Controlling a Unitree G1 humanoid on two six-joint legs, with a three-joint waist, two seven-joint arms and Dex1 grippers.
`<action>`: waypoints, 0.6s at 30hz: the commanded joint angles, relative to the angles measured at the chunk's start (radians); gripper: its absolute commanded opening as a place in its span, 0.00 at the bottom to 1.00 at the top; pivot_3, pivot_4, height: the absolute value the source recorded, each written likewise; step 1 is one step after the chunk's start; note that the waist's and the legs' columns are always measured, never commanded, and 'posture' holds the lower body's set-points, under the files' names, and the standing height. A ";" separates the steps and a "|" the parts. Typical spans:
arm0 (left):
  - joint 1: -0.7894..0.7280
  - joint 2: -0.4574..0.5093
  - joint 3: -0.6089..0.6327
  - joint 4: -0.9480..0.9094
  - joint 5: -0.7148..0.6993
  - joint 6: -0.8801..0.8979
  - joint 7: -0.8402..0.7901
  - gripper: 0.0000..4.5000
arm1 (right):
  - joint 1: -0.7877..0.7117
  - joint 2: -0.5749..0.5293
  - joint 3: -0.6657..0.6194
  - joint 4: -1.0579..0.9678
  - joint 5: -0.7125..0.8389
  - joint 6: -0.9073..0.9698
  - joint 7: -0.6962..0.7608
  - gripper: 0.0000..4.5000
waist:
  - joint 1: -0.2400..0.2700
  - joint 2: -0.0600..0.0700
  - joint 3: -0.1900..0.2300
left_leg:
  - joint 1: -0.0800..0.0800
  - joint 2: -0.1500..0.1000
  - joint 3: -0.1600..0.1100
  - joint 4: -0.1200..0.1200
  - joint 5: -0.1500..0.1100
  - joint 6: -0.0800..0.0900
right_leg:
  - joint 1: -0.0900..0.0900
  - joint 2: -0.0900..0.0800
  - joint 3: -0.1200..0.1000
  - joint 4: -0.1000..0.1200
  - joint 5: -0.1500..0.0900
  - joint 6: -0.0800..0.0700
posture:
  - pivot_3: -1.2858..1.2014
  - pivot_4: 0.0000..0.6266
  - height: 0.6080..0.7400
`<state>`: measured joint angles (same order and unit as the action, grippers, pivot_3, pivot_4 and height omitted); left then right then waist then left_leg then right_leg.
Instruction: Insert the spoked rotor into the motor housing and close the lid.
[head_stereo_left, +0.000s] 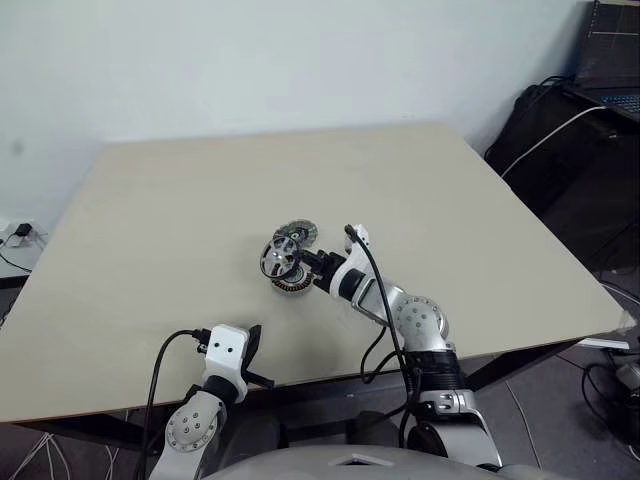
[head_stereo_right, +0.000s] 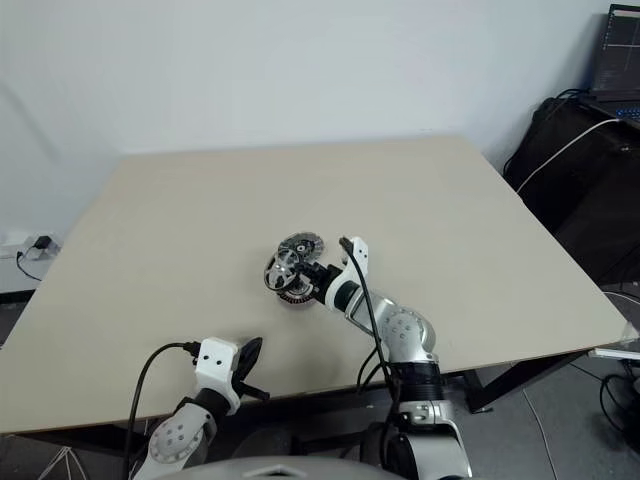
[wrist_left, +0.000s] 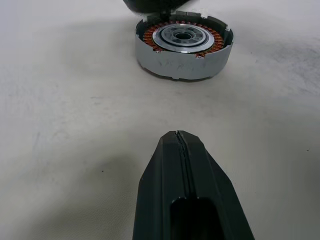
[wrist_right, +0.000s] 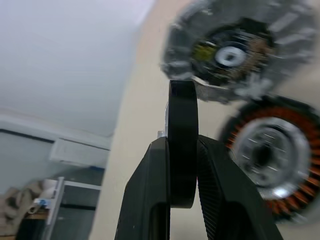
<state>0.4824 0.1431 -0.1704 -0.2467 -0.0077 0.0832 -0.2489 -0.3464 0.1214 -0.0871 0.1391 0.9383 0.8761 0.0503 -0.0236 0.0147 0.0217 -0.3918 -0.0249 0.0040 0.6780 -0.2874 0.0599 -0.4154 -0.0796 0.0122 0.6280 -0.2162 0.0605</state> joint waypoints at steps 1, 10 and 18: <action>-0.001 0.003 0.000 -0.043 -0.011 -0.009 -0.002 0.00 | -0.014 0.102 -0.032 0.015 0.042 -0.025 0.012 0.10 | 0.000 0.000 0.000 | 0.000 0.000 0.000 0.000 -0.001 -0.001 | 0.000 0.000 0.000 0.000 0.000 0.000 | 0.52 0.00 1.00; -0.009 0.013 0.015 0.041 -0.021 -0.071 -0.014 0.00 | -0.010 0.090 -0.052 0.053 0.035 -0.027 0.010 0.10 | -0.003 0.001 0.000 | 0.000 0.000 0.000 0.000 -0.002 -0.004 | 0.000 -0.001 0.001 0.000 0.000 0.000 | 0.52 0.00 1.00; -0.032 0.015 0.018 0.110 -0.022 -0.119 -0.021 0.00 | 0.003 0.075 -0.065 0.083 0.013 -0.035 0.010 0.10 | -0.002 0.001 -0.001 | 0.000 0.000 0.000 0.000 -0.002 -0.004 | 0.000 -0.001 0.001 0.000 0.000 0.000 | 0.52 0.00 1.00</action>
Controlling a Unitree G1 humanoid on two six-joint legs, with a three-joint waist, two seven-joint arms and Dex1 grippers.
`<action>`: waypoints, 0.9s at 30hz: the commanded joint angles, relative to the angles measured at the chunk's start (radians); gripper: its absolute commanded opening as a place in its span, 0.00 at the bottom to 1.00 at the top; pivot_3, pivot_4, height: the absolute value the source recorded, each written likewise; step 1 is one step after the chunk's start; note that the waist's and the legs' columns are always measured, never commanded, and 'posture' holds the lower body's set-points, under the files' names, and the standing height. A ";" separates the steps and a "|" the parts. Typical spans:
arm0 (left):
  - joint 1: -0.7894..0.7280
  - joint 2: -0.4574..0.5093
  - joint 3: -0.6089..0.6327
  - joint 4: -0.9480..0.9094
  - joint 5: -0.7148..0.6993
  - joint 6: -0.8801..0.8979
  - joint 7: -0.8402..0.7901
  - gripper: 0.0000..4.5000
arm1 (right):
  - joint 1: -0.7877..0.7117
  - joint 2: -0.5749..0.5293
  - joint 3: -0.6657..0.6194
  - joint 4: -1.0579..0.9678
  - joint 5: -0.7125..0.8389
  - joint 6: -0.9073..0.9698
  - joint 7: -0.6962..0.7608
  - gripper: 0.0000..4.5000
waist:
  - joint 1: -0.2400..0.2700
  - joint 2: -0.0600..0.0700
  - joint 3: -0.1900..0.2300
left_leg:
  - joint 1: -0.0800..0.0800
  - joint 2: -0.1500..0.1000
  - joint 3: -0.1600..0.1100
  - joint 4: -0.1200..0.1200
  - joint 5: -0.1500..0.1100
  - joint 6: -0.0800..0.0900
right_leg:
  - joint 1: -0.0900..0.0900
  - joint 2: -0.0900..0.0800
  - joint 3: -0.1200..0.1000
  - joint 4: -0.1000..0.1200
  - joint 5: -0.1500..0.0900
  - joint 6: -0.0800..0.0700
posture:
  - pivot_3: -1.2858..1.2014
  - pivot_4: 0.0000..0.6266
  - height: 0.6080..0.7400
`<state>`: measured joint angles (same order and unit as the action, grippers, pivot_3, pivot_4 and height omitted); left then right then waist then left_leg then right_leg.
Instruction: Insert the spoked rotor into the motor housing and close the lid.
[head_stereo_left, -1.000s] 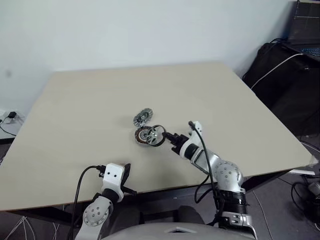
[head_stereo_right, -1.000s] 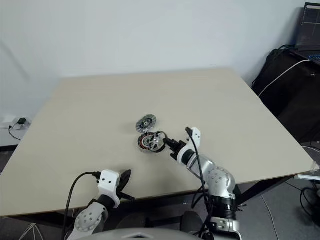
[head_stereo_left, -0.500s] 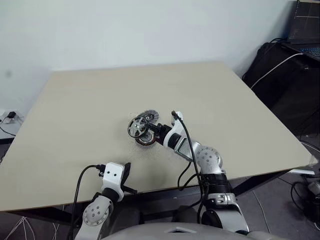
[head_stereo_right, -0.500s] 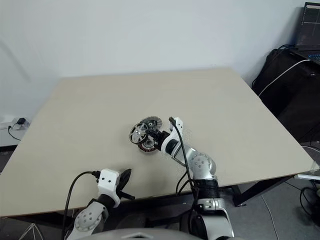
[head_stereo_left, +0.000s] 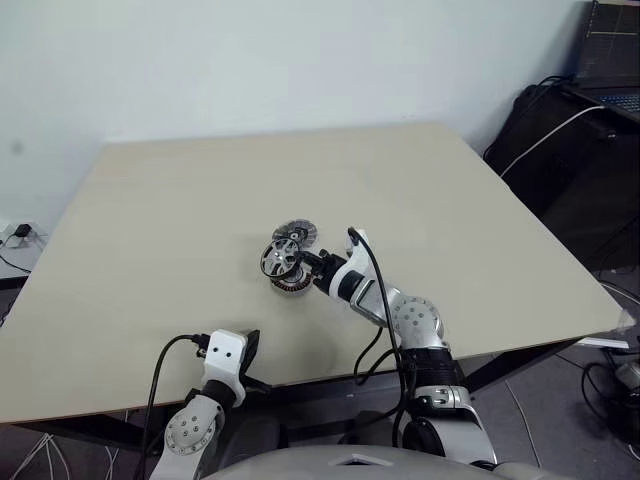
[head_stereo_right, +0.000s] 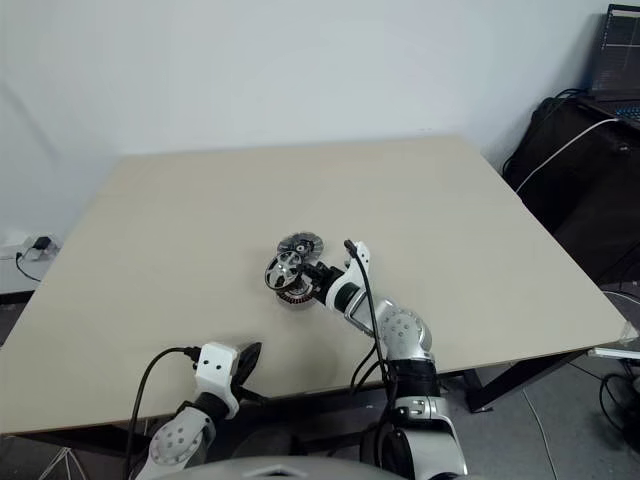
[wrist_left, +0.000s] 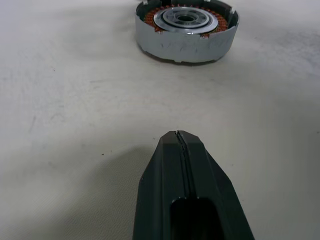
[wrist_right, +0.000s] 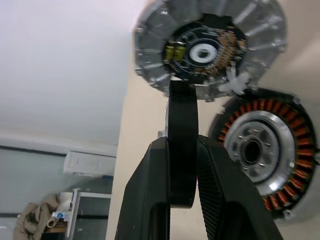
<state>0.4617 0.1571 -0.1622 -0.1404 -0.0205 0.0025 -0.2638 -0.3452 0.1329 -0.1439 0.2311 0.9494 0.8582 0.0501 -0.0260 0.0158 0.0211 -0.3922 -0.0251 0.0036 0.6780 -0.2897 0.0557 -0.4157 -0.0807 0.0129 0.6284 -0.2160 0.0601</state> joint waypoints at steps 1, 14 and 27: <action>-0.013 0.001 0.009 0.008 -0.010 -0.042 -0.007 0.00 | 0.003 0.061 -0.011 -0.005 0.000 -0.017 0.011 0.10 | 0.000 0.000 0.000 | 0.000 0.000 0.000 0.000 0.000 0.000 | 0.000 0.000 0.000 0.000 0.000 0.000 | 0.52 0.00 1.00; -0.008 -0.004 -0.011 -0.050 0.001 -0.016 0.006 0.00 | 0.001 0.061 -0.020 0.034 -0.046 -0.020 0.029 0.10 | -0.001 0.001 -0.001 | 0.000 0.000 0.000 0.000 0.000 0.000 | 0.000 0.000 0.001 0.000 0.000 0.000 | 0.52 0.00 1.00; 0.002 0.004 0.003 -0.082 -0.007 -0.005 0.009 0.00 | -0.008 0.062 -0.011 0.048 -0.092 -0.024 0.061 0.30 | -0.002 0.006 -0.005 | 0.000 0.000 0.000 0.000 0.000 0.000 | 0.000 0.000 0.001 0.000 0.000 0.000 | 0.52 0.00 1.00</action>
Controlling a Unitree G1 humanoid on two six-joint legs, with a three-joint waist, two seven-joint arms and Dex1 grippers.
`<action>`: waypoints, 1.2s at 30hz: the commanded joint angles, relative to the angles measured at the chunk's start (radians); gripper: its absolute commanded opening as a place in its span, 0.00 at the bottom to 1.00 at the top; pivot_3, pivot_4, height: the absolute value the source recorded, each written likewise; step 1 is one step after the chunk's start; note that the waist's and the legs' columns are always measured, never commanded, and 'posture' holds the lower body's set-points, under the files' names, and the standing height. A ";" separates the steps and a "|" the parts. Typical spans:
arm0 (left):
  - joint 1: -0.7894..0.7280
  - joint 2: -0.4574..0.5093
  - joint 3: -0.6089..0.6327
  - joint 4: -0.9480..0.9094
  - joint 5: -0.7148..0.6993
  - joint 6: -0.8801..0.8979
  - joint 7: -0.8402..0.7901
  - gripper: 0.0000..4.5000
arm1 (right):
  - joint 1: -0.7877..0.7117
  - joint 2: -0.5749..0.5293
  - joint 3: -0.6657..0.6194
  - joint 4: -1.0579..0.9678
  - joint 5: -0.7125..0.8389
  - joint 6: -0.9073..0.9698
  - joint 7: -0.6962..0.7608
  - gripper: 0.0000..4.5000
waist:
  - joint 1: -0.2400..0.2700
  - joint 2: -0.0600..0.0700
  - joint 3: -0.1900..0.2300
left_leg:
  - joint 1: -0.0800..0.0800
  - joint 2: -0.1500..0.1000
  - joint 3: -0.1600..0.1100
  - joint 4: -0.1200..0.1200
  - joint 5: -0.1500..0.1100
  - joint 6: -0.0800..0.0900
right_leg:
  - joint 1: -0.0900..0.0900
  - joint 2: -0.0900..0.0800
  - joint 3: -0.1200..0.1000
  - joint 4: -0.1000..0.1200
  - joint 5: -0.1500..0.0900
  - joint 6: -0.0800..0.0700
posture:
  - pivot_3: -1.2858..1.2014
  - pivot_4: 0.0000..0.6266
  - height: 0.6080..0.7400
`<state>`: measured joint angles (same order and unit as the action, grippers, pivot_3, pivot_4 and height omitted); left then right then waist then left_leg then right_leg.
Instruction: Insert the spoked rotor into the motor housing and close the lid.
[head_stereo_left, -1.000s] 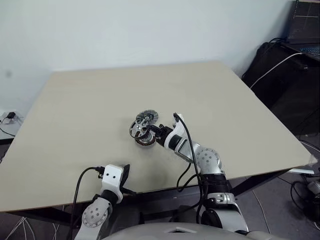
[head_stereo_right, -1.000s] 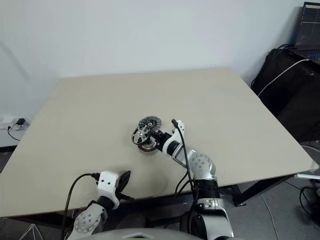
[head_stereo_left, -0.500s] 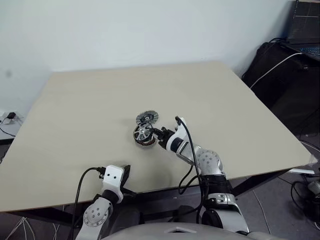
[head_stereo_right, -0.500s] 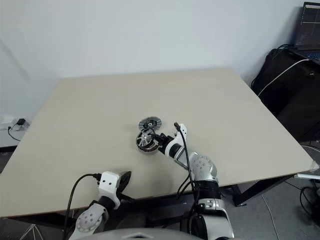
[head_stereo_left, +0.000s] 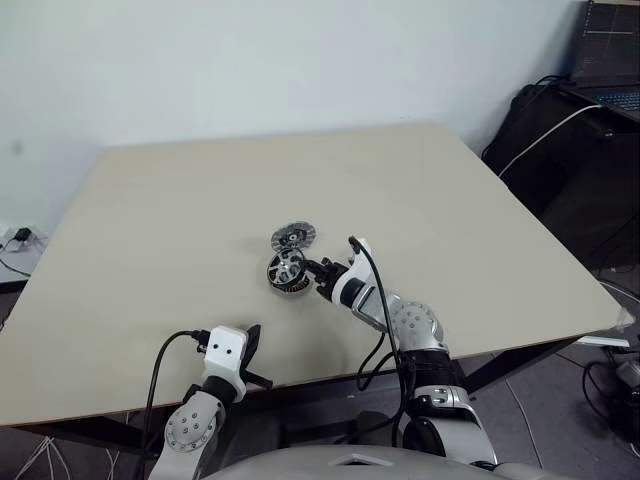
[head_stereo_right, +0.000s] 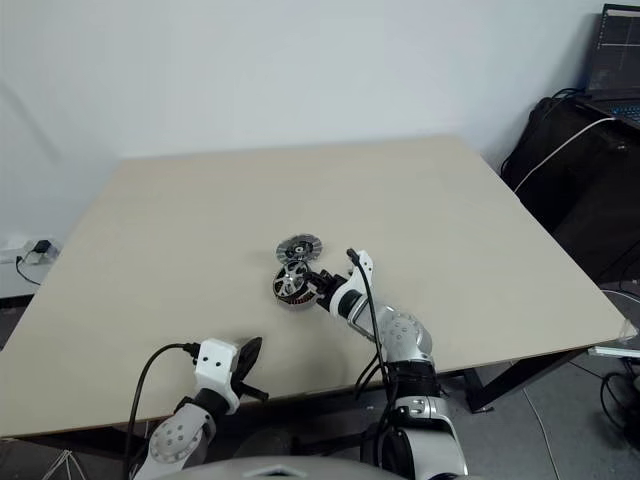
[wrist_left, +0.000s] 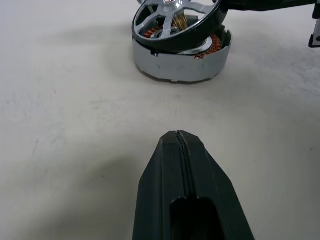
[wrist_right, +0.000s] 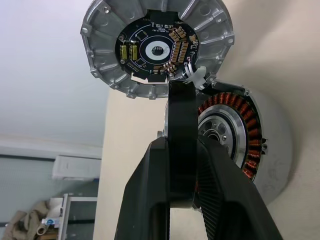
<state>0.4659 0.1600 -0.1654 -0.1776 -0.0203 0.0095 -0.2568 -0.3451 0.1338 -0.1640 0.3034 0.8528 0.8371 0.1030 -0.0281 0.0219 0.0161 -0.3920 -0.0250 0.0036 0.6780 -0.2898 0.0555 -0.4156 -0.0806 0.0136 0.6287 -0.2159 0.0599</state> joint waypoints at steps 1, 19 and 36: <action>-0.003 0.000 0.005 -0.045 -0.006 -0.013 0.003 0.00 | -0.007 0.062 0.004 -0.034 0.009 0.002 0.008 0.36 | 0.000 0.000 0.000 | 0.000 0.000 0.000 0.000 0.000 0.000 | 0.000 0.000 0.000 0.000 0.000 0.000 | 0.52 0.00 1.00; -0.023 -0.002 0.002 -0.051 -0.001 -0.035 0.002 0.00 | 0.099 -0.077 0.133 -0.308 -0.152 0.090 -0.042 0.86 | 0.005 0.000 0.000 | -0.001 0.000 0.000 0.000 0.001 0.002 | -0.001 0.000 0.000 0.000 0.000 0.000 | 0.52 0.00 1.00; -0.018 -0.002 0.007 -0.120 -0.007 -0.022 0.017 0.00 | 0.085 -0.218 0.467 -0.385 -0.589 -0.273 0.106 0.64 | 0.004 -0.002 -0.001 | 0.001 -0.001 0.000 0.002 0.003 0.005 | 0.002 0.007 -0.002 0.000 0.000 0.000 | 0.52 0.00 1.00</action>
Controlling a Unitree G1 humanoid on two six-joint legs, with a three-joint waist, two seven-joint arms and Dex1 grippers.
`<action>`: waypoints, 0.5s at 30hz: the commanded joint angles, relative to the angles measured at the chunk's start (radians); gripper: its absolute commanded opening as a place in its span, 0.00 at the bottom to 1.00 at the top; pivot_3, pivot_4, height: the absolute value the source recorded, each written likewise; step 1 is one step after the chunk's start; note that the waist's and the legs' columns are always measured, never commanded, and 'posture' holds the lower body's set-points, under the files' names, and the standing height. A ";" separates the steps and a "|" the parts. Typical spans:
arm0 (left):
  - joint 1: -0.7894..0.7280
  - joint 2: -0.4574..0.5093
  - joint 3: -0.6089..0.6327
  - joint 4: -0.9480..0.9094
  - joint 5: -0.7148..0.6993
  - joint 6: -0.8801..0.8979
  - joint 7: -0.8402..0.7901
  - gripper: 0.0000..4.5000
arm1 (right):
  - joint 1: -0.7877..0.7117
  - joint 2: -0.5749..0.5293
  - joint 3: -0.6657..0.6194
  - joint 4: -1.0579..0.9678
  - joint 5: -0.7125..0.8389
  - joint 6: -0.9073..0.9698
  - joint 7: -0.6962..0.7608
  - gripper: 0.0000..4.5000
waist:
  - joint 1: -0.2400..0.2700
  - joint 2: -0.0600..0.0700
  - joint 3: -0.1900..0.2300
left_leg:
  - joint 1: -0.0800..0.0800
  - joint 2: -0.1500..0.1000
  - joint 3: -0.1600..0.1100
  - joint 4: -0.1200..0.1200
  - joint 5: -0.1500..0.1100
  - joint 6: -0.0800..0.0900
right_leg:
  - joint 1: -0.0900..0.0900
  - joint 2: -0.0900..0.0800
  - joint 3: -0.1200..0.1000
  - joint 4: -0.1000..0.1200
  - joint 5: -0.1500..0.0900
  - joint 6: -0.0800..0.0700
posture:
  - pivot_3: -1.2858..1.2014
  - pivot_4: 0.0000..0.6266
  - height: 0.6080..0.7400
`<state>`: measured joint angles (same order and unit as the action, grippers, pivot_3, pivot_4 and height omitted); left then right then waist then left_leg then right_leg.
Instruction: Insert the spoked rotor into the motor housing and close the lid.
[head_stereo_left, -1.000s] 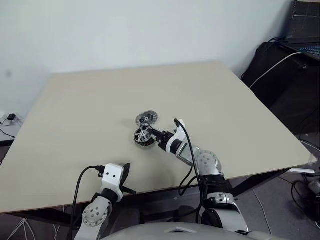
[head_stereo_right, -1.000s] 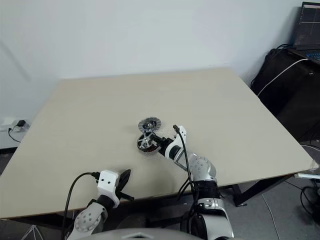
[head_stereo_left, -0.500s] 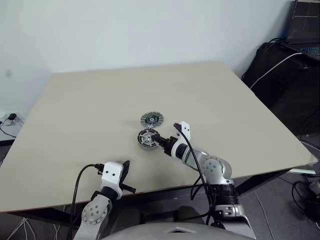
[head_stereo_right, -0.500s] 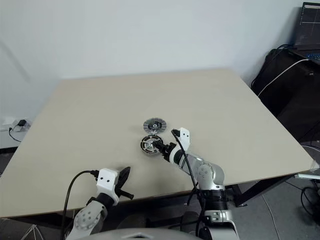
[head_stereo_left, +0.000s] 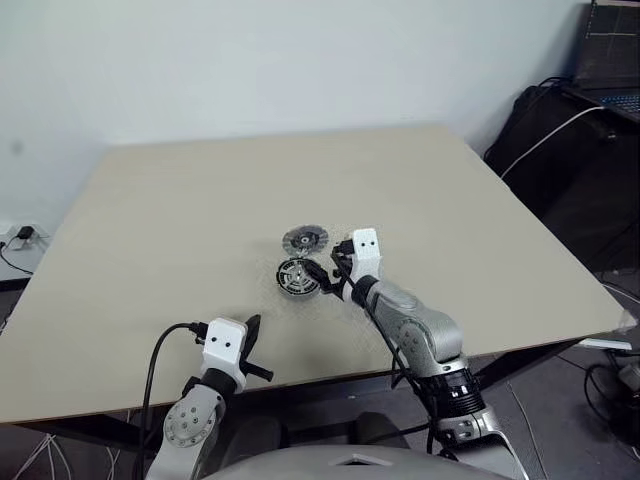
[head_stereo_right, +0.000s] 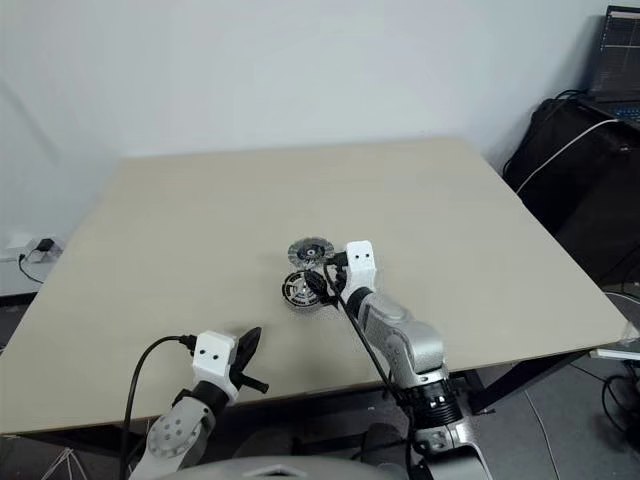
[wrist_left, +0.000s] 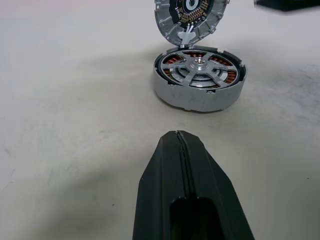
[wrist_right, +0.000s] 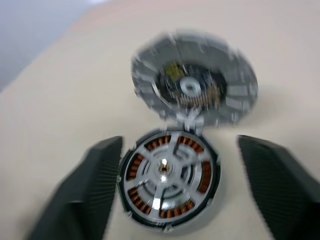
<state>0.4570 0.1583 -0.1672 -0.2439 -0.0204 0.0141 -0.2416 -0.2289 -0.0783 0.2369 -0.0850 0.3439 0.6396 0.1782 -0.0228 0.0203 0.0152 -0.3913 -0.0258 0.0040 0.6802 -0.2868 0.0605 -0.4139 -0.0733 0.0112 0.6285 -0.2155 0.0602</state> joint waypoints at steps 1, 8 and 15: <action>-0.011 0.000 0.009 -0.053 -0.006 -0.029 0.002 0.00 | -0.044 -0.009 0.091 0.031 -0.111 -0.098 0.042 0.57 | -0.001 0.000 0.000 | 0.000 0.000 0.000 0.000 0.000 0.000 | 0.000 0.000 0.000 0.000 0.000 0.000 | 0.52 0.00 1.00; -0.013 0.000 0.011 -0.055 -0.003 -0.033 0.006 0.00 | -0.160 0.029 0.169 0.262 -0.235 -0.198 0.109 0.05 | -0.001 -0.004 0.001 | 0.006 0.000 0.001 0.001 0.000 0.000 | 0.006 0.001 0.001 0.001 0.000 0.000 | 0.52 0.00 1.00; -0.003 -0.011 0.004 -0.063 -0.002 -0.024 0.017 0.00 | -0.248 0.076 0.135 0.436 -0.282 -0.243 0.131 0.01 | -0.001 -0.005 0.002 | 0.007 0.000 0.000 0.000 0.000 0.000 | 0.006 0.001 0.001 0.001 0.000 0.000 | 0.52 0.00 1.00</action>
<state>0.4595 0.1536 -0.1638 -0.2520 -0.0199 0.0057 -0.2335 -0.4431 -0.0139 0.3965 0.3281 0.0751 0.4211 0.3054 -0.0239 0.0153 0.0168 -0.3848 -0.0256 0.0045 0.6805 -0.2866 0.0600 -0.4083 -0.0724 0.0124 0.6295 -0.2152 0.0603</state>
